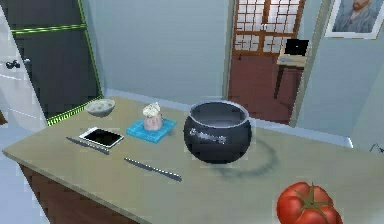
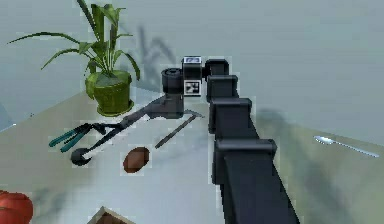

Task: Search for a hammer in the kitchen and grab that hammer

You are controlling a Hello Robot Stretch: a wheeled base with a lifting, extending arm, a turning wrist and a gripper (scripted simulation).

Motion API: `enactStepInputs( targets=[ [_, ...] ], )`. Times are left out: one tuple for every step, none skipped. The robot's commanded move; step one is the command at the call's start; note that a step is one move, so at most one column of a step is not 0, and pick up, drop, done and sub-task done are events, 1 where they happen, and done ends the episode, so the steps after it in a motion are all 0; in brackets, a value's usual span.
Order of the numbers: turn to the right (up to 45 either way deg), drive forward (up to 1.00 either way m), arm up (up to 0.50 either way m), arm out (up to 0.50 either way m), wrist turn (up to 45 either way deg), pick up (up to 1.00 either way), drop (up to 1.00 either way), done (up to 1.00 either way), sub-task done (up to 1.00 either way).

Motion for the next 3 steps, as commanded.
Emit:
enactStepInputs(
  targets=[
    [0.0, 0.0, 0.0, 0.0, 45.0, 0.0, 0.0, 0.0, 0.0],
    [0.0, 0.0, 0.0, 0.0, 15.0, 0.0, 0.0, 0.0, 0.0],
    [0.0, 0.0, -0.16, 0.0, 0.0, 0.0, 0.0, 0.0, 0.0]
  ],
)
